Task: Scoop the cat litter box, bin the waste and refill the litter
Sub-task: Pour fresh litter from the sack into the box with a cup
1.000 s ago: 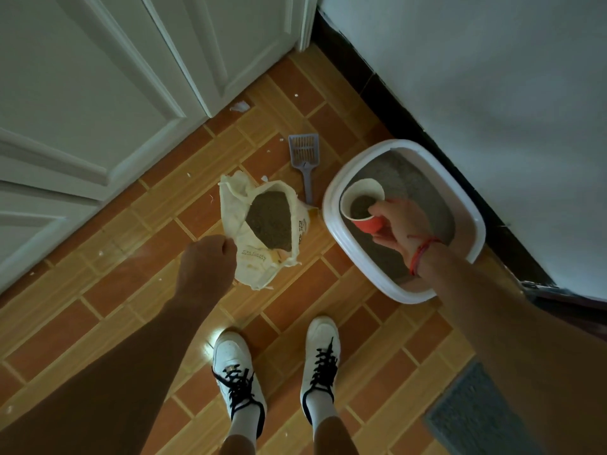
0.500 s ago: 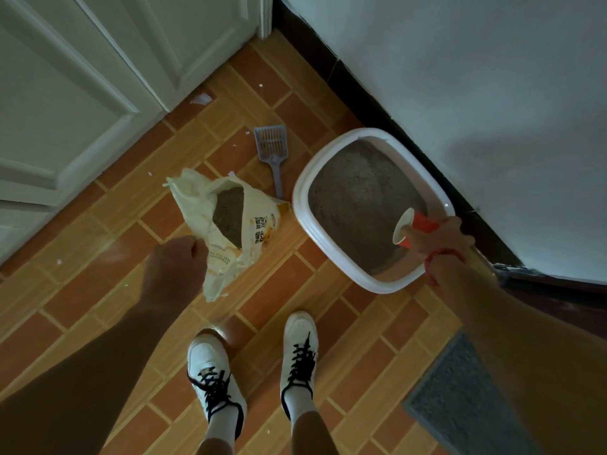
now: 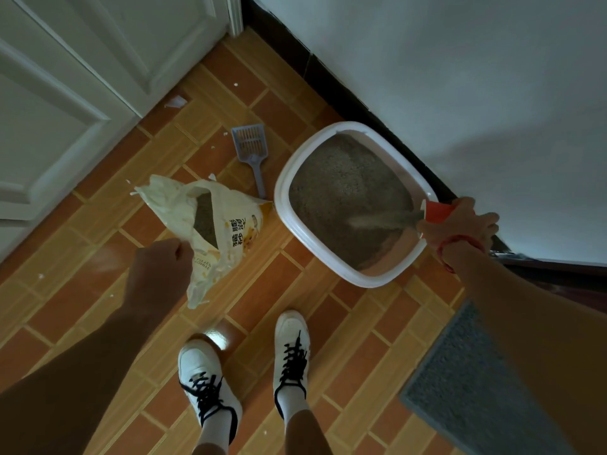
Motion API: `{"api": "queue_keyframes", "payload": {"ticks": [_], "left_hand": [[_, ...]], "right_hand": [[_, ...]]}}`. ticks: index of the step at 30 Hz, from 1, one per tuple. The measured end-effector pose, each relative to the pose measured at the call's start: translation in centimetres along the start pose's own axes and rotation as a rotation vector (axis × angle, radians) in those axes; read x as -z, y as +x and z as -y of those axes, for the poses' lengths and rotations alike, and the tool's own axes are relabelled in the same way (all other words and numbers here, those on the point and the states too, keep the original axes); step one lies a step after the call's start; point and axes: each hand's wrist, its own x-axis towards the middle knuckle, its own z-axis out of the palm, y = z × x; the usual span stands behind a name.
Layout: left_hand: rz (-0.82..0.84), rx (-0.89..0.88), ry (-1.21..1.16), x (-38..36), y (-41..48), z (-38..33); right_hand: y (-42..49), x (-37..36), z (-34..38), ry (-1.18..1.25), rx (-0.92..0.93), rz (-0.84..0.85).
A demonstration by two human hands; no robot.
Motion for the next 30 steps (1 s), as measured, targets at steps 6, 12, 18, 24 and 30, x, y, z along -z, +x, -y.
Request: {"api": "queue_keyframes", "payload": {"ticks": [6,12,18,24,30], "left_hand": [[0.02,0.017,-0.01,-0.4,-0.1,-0.5],[0.016,-0.002,-0.011,0.1,0.0,-1.1],[0.013,-0.002,-0.021,0.1,-0.1,-1.4],[0.014,0.016,-0.028,0.4,-0.3,-1.0],[0.043,-0.027,0.074,1.4,-0.3,-0.2]], "right_hand": [[0.8,1.9,0.8,-0.325,0.164,-0.24],[1.0,1.9,0.4,-0.46,0.319,-0.314],[0.5,1.5,0.8,-0.445,0.361,-0.318],[-0.4,0.8,1.8,-0.409,0.35,-0.267],[-2.5,-0.3,4.3,-0.279,0.287,-0.156]]}}
